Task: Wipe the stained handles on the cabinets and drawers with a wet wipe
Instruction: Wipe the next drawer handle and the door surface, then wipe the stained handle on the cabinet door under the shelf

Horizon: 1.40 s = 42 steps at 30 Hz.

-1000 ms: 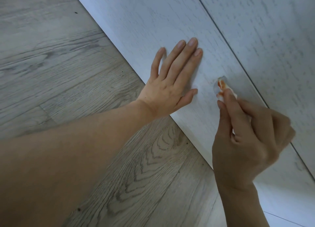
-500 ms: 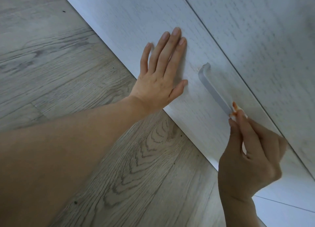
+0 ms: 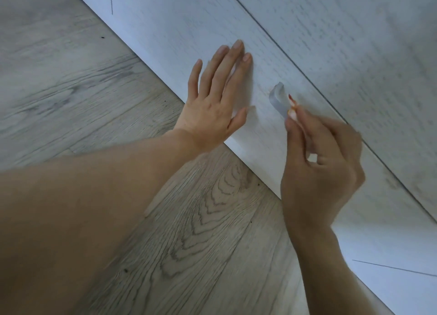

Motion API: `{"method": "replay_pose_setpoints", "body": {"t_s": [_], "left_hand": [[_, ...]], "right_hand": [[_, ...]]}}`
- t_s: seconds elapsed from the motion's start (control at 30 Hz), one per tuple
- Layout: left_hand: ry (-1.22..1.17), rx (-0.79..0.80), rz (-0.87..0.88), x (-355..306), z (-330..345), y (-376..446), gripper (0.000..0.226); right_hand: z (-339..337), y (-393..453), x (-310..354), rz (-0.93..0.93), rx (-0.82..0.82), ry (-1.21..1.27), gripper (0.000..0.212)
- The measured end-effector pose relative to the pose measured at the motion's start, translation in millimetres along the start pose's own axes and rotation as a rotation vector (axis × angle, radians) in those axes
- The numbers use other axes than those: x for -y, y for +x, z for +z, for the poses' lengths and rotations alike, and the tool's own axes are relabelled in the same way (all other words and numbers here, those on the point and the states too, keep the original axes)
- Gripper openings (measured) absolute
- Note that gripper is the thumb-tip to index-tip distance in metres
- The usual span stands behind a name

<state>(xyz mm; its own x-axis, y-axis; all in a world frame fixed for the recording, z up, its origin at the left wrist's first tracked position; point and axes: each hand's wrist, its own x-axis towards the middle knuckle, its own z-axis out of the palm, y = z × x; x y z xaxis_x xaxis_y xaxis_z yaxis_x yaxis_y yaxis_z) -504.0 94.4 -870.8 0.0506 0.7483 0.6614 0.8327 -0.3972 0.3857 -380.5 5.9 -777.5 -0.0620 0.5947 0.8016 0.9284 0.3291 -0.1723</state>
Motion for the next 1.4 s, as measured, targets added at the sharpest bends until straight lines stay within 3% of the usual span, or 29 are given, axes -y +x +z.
{"method": "replay_pose_setpoints", "body": {"t_s": [0.17, 0.37, 0.5, 0.57, 0.67, 0.8, 0.97, 1.13, 1.4], "left_hand": [[0.076, 0.17, 0.017, 13, -30, 5, 0.064], [0.225, 0.559, -0.125, 22, -114, 29, 0.068], [0.28, 0.643, -0.157, 15, -173, 68, 0.067], [0.305, 0.643, -0.146, 25, -194, 87, 0.066], [0.398, 0.633, -0.12, 52, -226, 111, 0.066], [0.487, 0.653, -0.201, 78, -293, 125, 0.07], [0.5, 0.757, -0.297, 67, -390, 164, 0.067], [0.495, 0.679, -0.323, 43, -513, 246, 0.068], [0.483, 0.613, -0.218, 42, -640, 401, 0.068]], "right_hand": [[16, 36, 20, 0.012, 0.1, 0.061, 0.015], [-6, 92, 56, 0.135, 0.372, 0.182, 0.016], [-30, 148, 97, 0.09, 0.585, 0.232, 0.017], [-31, 175, 117, 0.0, 0.666, 0.264, 0.017], [-18, 204, 143, -0.072, 0.662, 0.317, 0.018], [-22, 236, 178, -0.106, 0.732, 0.331, 0.017], [-71, 304, 218, -0.136, 0.732, 0.336, 0.015], [-143, 409, 259, -0.11, 0.809, 0.349, 0.018], [-204, 586, 326, -0.127, 0.581, 0.293, 0.023]]}}
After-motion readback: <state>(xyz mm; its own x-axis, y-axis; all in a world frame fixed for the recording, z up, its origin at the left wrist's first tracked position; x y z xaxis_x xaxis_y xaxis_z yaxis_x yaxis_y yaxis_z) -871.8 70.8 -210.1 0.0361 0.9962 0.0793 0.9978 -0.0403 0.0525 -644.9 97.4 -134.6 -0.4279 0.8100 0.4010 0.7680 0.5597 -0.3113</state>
